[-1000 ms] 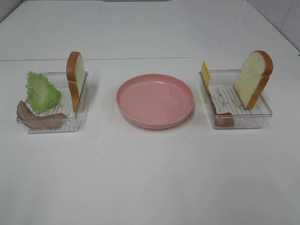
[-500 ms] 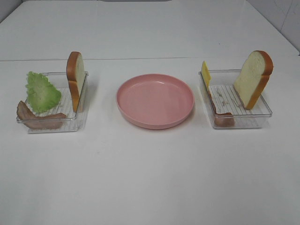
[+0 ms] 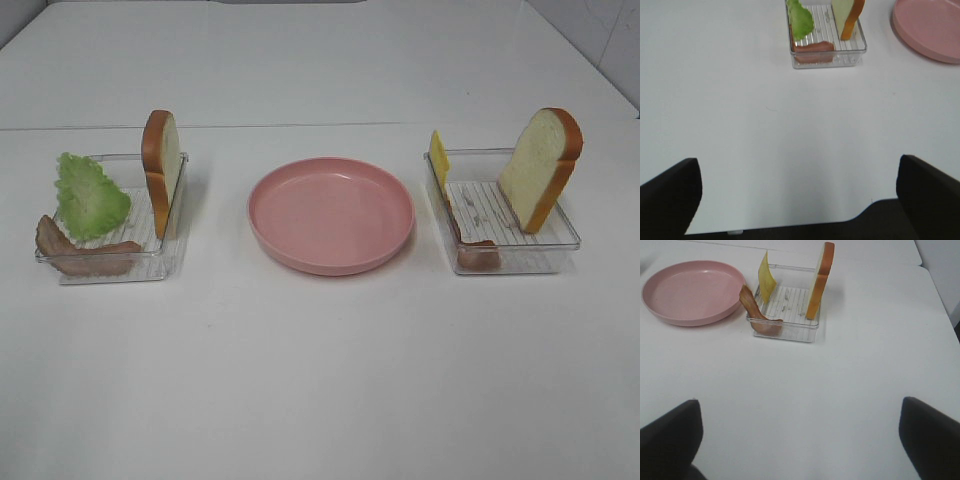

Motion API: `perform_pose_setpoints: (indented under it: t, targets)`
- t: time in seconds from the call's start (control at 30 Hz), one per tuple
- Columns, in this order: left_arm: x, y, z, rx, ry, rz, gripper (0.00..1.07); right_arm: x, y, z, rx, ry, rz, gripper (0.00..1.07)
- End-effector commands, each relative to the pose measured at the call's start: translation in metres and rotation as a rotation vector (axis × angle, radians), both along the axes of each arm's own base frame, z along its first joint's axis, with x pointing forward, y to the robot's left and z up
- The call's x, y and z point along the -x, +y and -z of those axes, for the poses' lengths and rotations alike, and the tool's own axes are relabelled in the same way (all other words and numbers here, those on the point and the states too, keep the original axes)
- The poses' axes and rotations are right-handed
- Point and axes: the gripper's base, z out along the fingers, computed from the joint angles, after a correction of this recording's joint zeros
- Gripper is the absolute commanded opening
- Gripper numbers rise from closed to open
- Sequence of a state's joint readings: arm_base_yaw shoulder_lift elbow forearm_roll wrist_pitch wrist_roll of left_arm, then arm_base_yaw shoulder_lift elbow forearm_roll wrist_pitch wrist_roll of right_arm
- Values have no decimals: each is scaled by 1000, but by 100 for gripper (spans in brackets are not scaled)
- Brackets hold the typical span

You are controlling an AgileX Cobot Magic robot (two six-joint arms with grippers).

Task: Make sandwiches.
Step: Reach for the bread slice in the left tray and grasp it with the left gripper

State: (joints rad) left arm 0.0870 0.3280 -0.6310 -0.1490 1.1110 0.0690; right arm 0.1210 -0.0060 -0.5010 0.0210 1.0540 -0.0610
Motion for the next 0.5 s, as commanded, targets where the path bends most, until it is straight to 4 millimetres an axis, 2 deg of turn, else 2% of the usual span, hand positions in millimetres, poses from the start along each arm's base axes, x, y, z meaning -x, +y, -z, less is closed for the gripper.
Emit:
perform_pose_setpoints:
  t: [0.03,0.07,0.1,0.13,0.17,0.2,0.23,0.27,0.3,0.33,0.37,0.4,0.43,0.47,0.5]
  targets:
    - [-36,4,-13,6,141,-1,102,3,-1,0,-3,-27,3,98]
    - [-60,6,-22,14,207,-3,102,3,-1,0,-3,-27,3,98]
    - [-60,6,-22,14,207,-3,102,3,-1,0,-3,-27,3,98]
    - [-74,7,-25,15,240,-3,102,3,-1,0,-3,-27,3,98]
    - [-100,10,-30,15,291,-4,102,3,-1,0,-3,-27,3,98]
    - [-100,10,-30,15,291,-4,102,3,-1,0,-3,-27,3,98]
    - [-114,11,-30,14,328,-4,102,3,-1,0,-3,-27,3,98]
    - [-144,14,-35,15,384,-1,102,3,-1,0,-3,-27,3,98]
    - [-144,14,-35,15,384,-1,102,3,-1,0,-3,-27,3,98]
    - [-157,15,-39,13,394,3,102,3,-1,0,-3,-27,3,98]
    - [-184,18,-43,9,432,12,102,3,-1,0,-3,-27,3,98]
    - [-184,18,-43,9,432,12,102,3,-1,0,-3,-27,3,98]
    - [-215,20,-47,12,480,19,102,3,-1,0,-3,-27,3,98]
    - [-215,20,-47,12,480,19,102,3,-1,0,-3,-27,3,98]
    - [-230,20,-45,13,514,27,102,3,-1,0,-3,-27,3,98]
